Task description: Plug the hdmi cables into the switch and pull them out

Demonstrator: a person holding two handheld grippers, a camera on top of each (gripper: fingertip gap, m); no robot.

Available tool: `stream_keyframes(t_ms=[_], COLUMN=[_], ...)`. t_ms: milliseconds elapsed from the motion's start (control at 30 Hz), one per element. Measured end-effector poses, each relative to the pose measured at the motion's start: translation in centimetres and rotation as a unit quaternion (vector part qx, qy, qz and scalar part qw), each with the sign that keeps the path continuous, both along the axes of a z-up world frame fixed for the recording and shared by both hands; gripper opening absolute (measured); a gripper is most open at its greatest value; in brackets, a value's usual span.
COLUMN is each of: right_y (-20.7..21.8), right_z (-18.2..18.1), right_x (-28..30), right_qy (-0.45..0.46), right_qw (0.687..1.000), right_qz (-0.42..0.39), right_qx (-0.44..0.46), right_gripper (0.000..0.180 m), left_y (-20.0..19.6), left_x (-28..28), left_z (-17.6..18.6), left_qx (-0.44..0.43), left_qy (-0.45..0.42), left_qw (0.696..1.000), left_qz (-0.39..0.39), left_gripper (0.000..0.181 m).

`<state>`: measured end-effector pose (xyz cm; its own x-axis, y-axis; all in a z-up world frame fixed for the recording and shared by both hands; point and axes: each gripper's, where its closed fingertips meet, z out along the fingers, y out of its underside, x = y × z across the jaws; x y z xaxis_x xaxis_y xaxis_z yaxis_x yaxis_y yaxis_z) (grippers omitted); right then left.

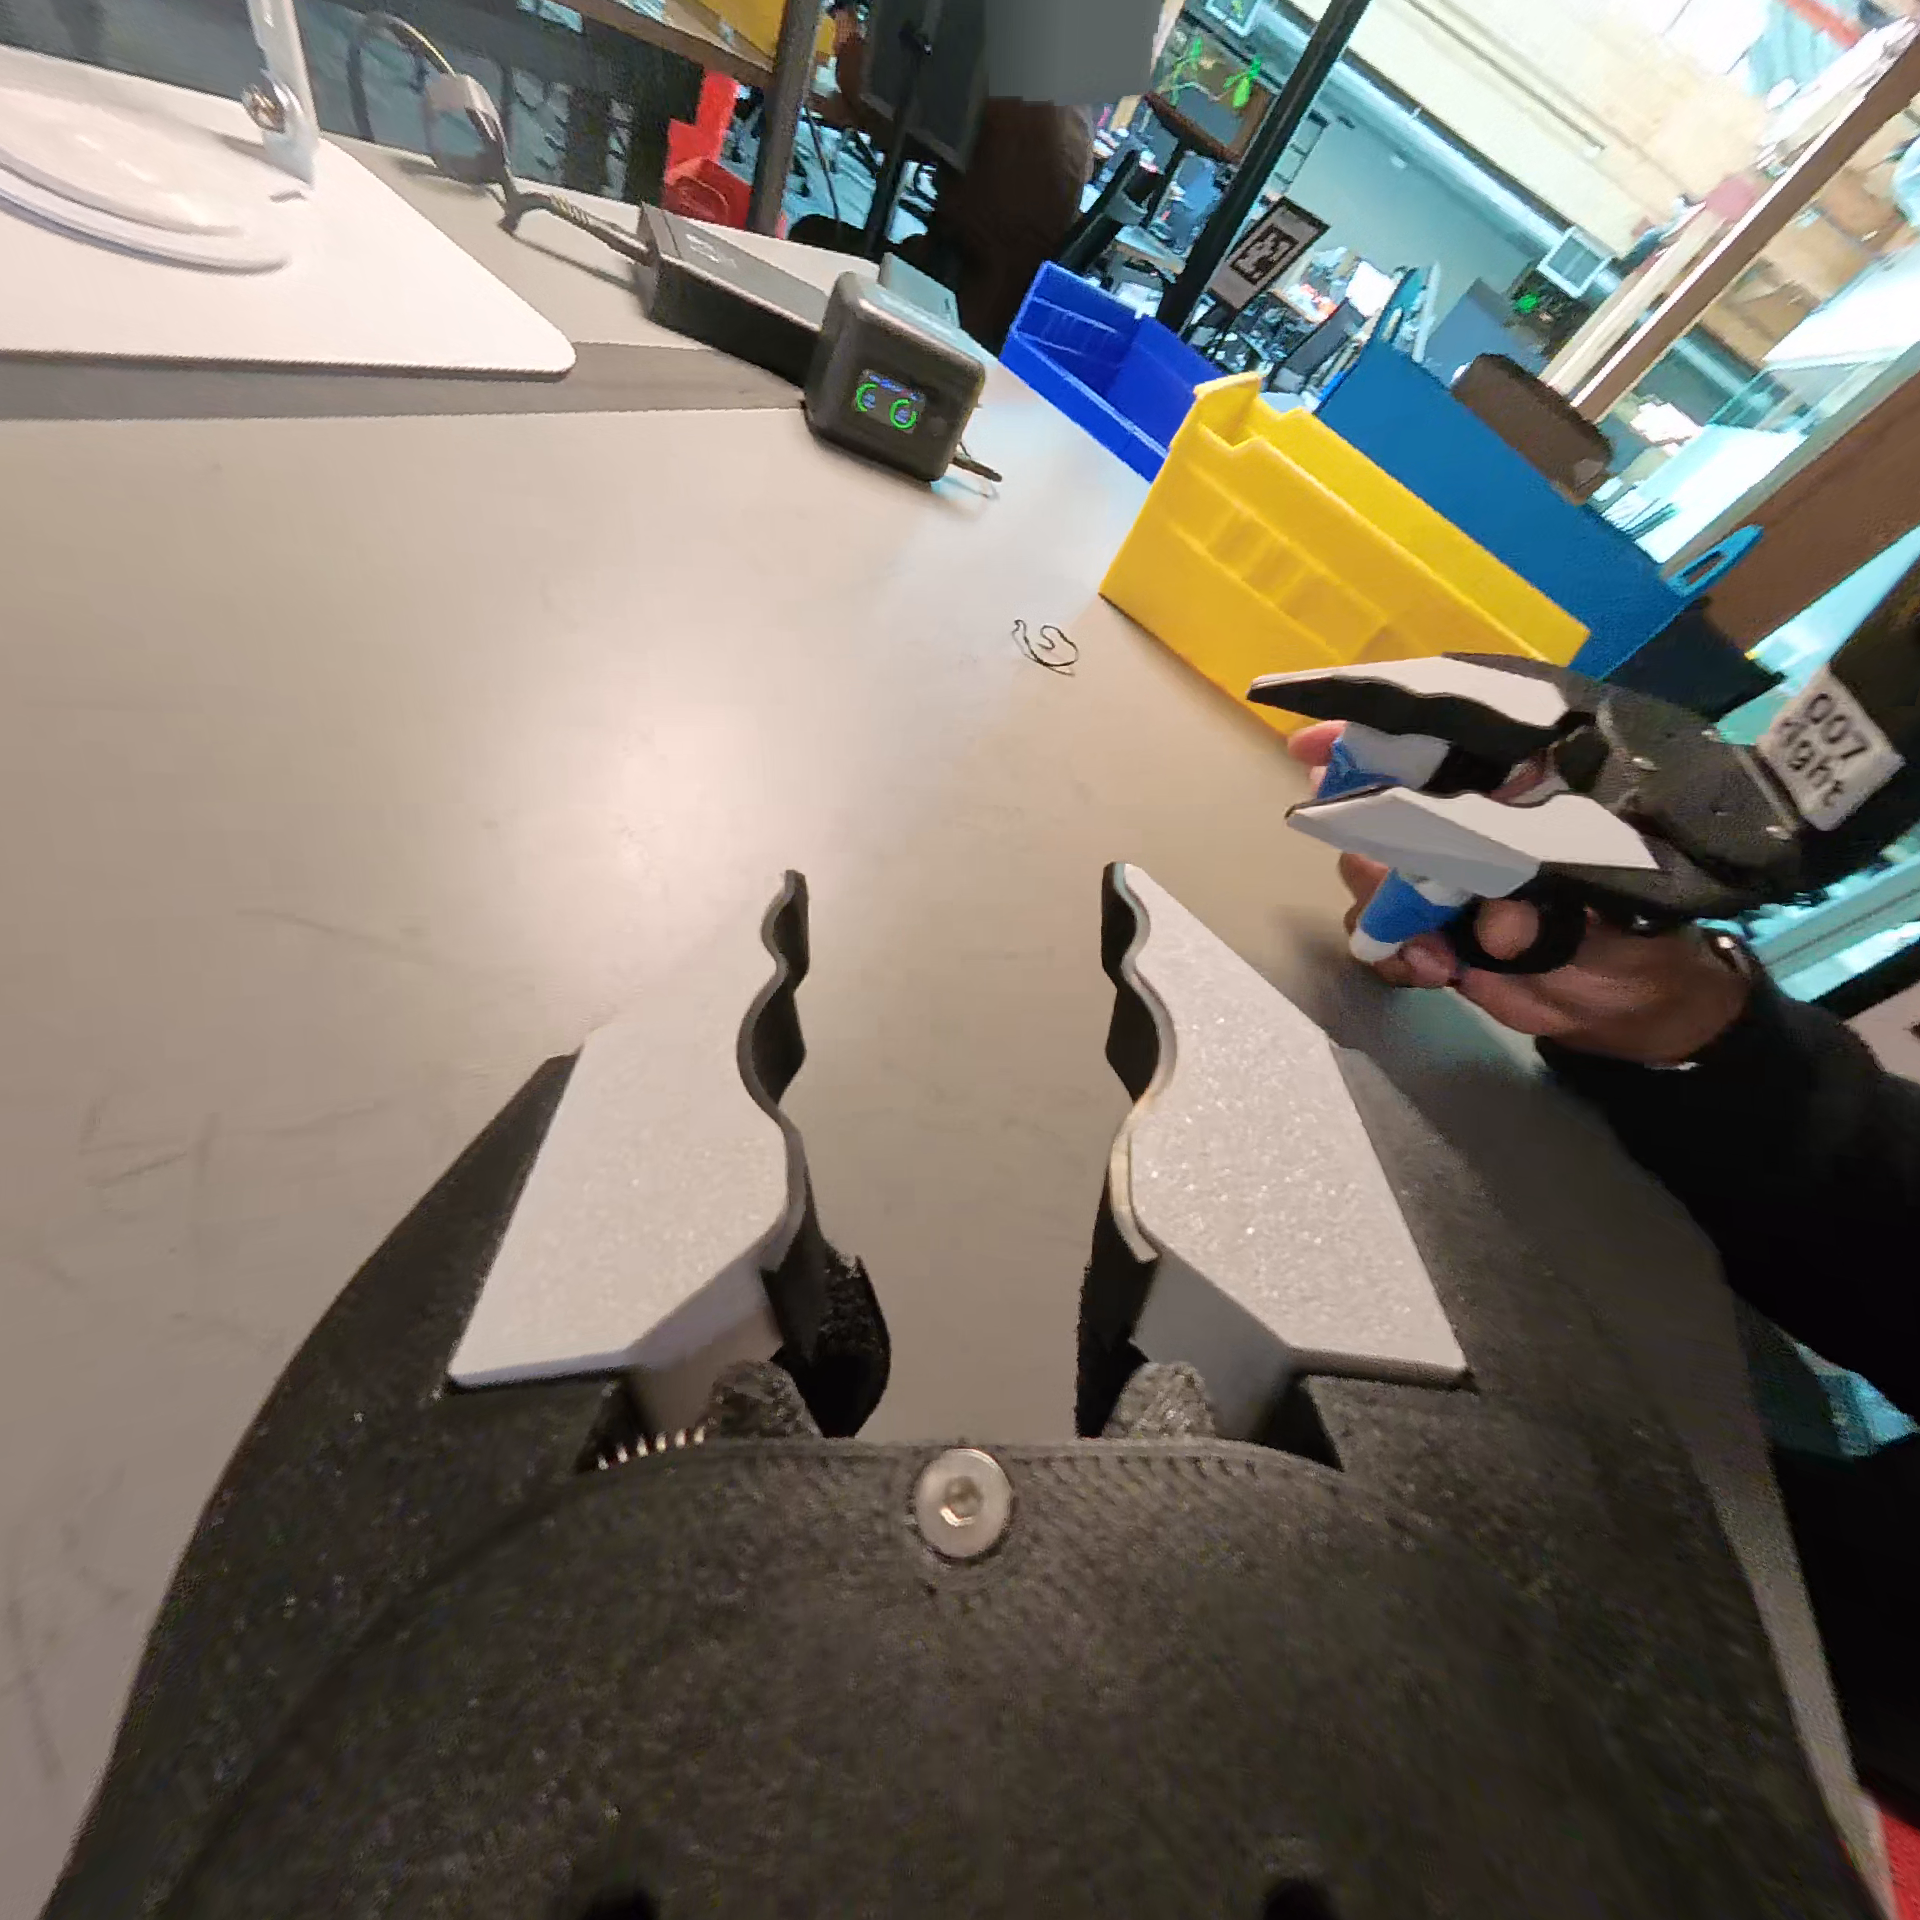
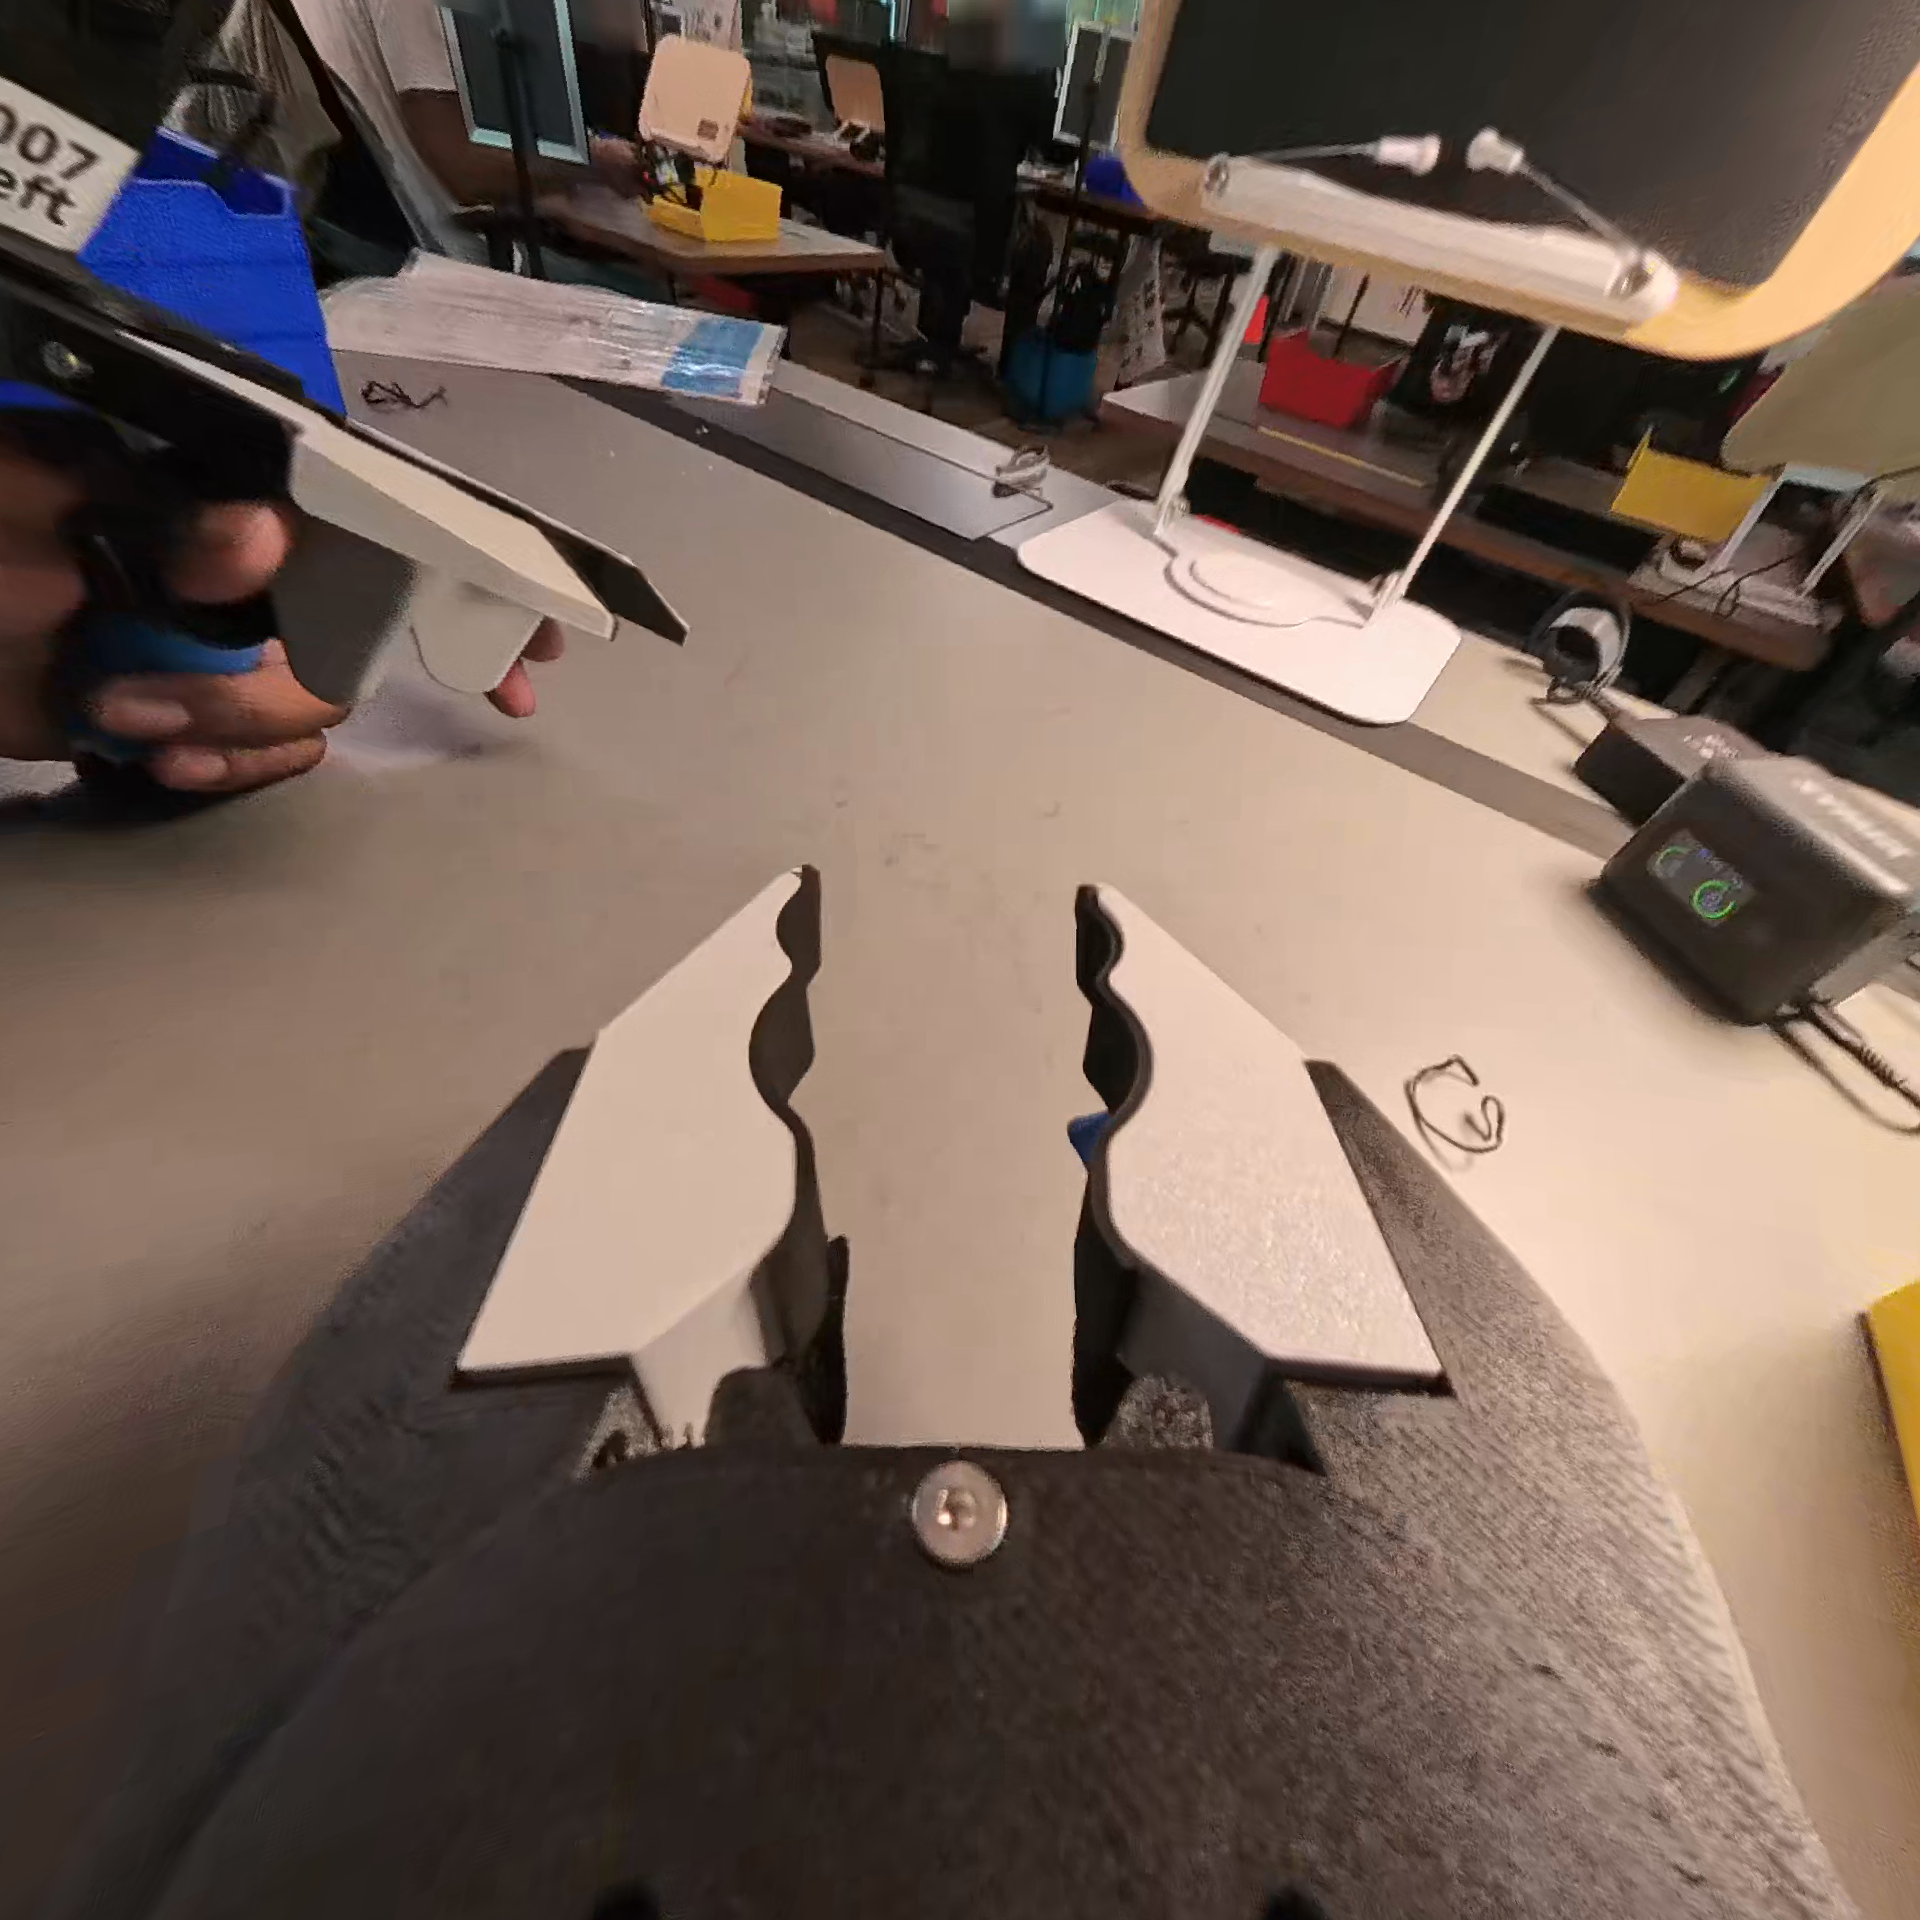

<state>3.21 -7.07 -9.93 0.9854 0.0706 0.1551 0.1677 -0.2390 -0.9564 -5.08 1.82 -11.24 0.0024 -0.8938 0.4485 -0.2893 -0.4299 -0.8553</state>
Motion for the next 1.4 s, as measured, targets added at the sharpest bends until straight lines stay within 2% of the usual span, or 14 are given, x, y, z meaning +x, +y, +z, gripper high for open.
stream_keyframes(t_ms=[200, 300, 367, 467, 533, 600, 700, 867, 900, 1100, 1167, 1200, 1300, 1400], right_y=[0.1, 0.1, 0.1, 0.1, 0.1, 0.1, 0.0, -0.2, -0.2, -0.3, -0.3, -0.4, -0.5, -0.5], right_z=[0.0, 0.0, 0.1, 0.1, 0.1, 0.1, 0.3, 0.7, 0.7, 0.8, 0.9, 0.9, 1.0, 1.1], right_x=[-0.1, -0.2, -0.4, -0.4, -0.5, -0.5, -0.5, -0.2, -0.2, -0.4, -0.5, -0.5, -0.5, -0.4], right_qy=[0.006, 0.008, 0.011, 0.018, 0.023, 0.028, 0.038, 0.05, 0.05, 0.04, 0.039, 0.038, 0.04, 0.044], right_qw=[1.0, 1.0, 1.0, 1.0, 0.999, 0.999, 0.999, 0.998, 0.998, 0.998, 0.998, 0.998, 0.998, 0.998], right_qz=[0.006, 0.013, 0.019, 0.025, 0.029, 0.033, 0.037, 0.036, 0.036, 0.038, 0.038, 0.038, 0.039, 0.04], right_qx=[-0.001, -0.002, -0.001, -0.002, -0.004, -0.004, 0.002, 0.012, 0.012, 0.019, 0.022, 0.023, 0.024, 0.027], right_gripper=[0.05, 0.05, 0.05, 0.05, 0.05, 0.05, 0.05, 0.049, 0.049, 0.049, 0.049, 0.049, 0.049, 0.049], left_y=[0.9, 1.9, 2.9, 6.3, 9.7, 13.1, 15.4, 14.9, 15.4, 19.0, 19.8, 19.9, 20.5, 20.6], left_x=[-1.6, -5.8, -10.5, -19.6, -25.8, -31.1, -35.8, -36.3, -36.3, -35.8, -35.6, -35.3, -35.4, -36.0], left_z=[0.5, 3.4, 6.8, 12.4, 14.1, 12.5, 6.4, 0.9, 0.4, -1.3, -1.8, -1.8, 0.3, 4.8], left_qx=[0.067, 0.072, 0.085, 0.175, 0.212, 0.239, 0.26, 0.309, 0.323, 0.379, 0.409, 0.425, 0.477, 0.519], left_qy=[0.033, 0.041, 0.031, 0.043, 0.089, 0.178, 0.333, 0.425, 0.438, 0.472, 0.477, 0.471, 0.445, 0.401], left_qw=[0.996, 0.991, 0.982, 0.94, 0.9, 0.861, 0.822, 0.799, 0.787, 0.745, 0.728, 0.724, 0.692, 0.661], left_qz=[0.054, 0.108, 0.163, 0.289, 0.371, 0.412, 0.382, 0.292, 0.291, 0.282, 0.274, 0.271, 0.307, 0.365], left_gripper=[0.068, 0.071, 0.071, 0.07, 0.072, 0.073, 0.08, 0.084, 0.081, 0.08, 0.064, 0.05, 0.027, 0.023])
